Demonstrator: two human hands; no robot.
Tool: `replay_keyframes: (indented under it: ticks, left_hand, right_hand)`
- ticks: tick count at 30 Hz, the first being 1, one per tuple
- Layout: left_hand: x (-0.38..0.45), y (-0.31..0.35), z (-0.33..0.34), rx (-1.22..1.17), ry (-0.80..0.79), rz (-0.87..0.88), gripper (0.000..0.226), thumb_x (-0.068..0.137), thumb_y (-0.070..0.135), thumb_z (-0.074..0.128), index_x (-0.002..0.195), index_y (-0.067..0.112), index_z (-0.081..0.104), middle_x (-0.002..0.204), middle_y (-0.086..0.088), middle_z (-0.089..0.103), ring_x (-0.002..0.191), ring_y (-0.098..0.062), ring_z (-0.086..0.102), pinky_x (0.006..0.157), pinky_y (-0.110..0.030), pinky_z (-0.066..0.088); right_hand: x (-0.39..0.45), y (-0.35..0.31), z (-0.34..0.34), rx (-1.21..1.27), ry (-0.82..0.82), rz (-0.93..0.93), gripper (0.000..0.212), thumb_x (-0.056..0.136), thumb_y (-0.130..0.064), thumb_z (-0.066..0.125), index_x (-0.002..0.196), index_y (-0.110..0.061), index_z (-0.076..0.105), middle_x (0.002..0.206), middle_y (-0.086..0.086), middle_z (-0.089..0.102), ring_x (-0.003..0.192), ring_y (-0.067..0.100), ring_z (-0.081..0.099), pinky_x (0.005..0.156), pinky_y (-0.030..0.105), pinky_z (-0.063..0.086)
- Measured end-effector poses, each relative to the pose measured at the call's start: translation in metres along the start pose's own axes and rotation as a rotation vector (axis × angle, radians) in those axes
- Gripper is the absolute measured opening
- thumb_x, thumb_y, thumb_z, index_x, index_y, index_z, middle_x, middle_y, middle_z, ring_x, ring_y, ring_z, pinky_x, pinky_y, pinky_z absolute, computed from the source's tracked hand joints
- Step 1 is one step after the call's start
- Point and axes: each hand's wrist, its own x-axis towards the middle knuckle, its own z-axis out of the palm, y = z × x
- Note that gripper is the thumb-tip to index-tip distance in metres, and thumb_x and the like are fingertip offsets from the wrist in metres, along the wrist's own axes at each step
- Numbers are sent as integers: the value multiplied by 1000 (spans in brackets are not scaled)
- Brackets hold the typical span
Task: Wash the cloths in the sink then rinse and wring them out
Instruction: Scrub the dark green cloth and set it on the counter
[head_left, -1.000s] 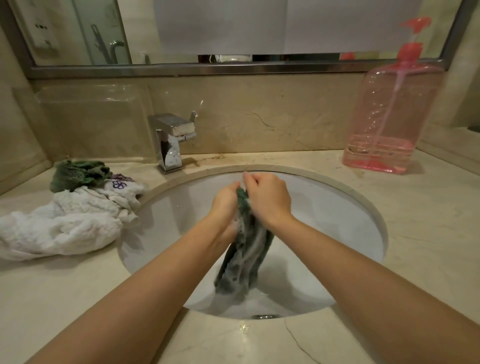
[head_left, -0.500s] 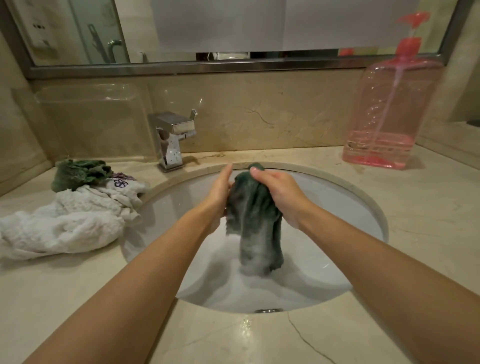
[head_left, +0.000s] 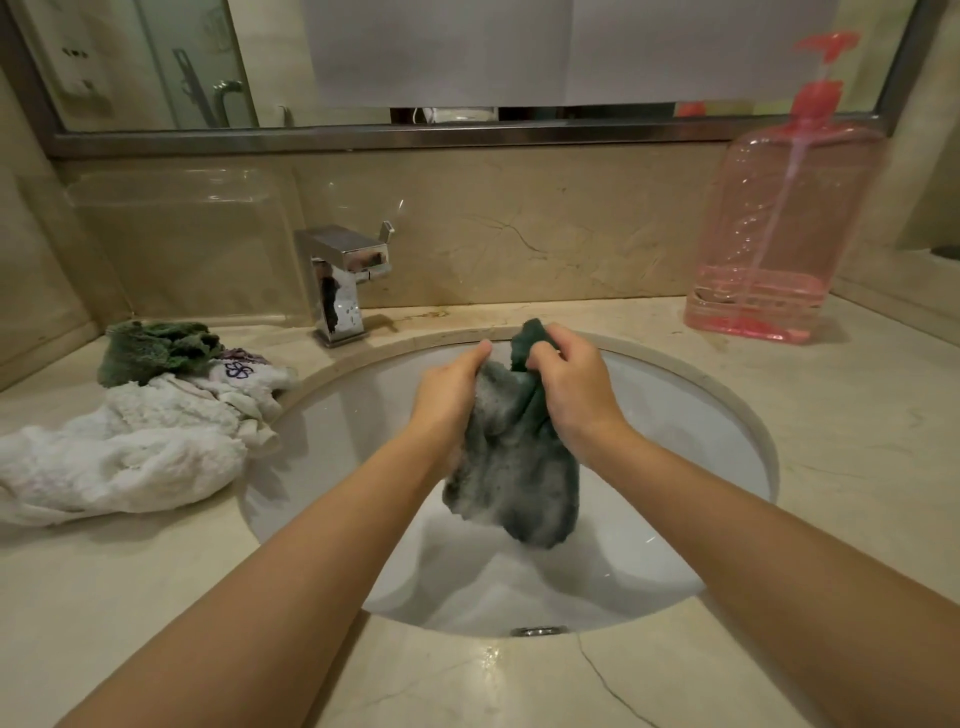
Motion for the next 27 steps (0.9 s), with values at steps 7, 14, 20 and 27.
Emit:
replay_keyframes:
  ticks: [7, 14, 20, 27]
  left_hand:
    - [-15, -2, 32, -385, -87, -76, 39, 103, 30, 38, 77, 11, 60, 59, -6, 62, 63, -17, 62, 57, -26, 50]
    - [-27, 4, 36, -272, -18, 45, 36, 105, 22, 32, 82, 10, 58, 75, -9, 57, 72, -16, 57, 69, -27, 49]
    - [-25, 7, 32, -506, -34, -80, 40, 104, 29, 33, 75, 11, 54, 65, -3, 57, 60, -10, 57, 60, -22, 46]
    - [-21, 6, 24, -546, -37, -72, 40, 106, 23, 26, 77, 12, 50, 65, -3, 53, 56, -9, 56, 57, -21, 47]
  right_hand:
    - [2, -1, 20, -256, 213, -98, 46, 98, -35, 51, 55, -20, 46, 54, -5, 48, 58, 15, 45, 59, 30, 32]
    - [0, 1, 18, -439, 127, -112, 43, 99, -38, 45, 62, -19, 56, 61, -2, 56, 69, 22, 53, 53, 29, 33]
    - [-4, -1, 24, -443, 116, -172, 40, 100, -35, 45, 71, -14, 62, 63, 0, 57, 66, 22, 52, 52, 29, 33]
    - [-7, 0, 27, -521, 106, -259, 38, 101, -35, 43, 76, -14, 63, 71, 4, 63, 74, 27, 59, 60, 33, 40]
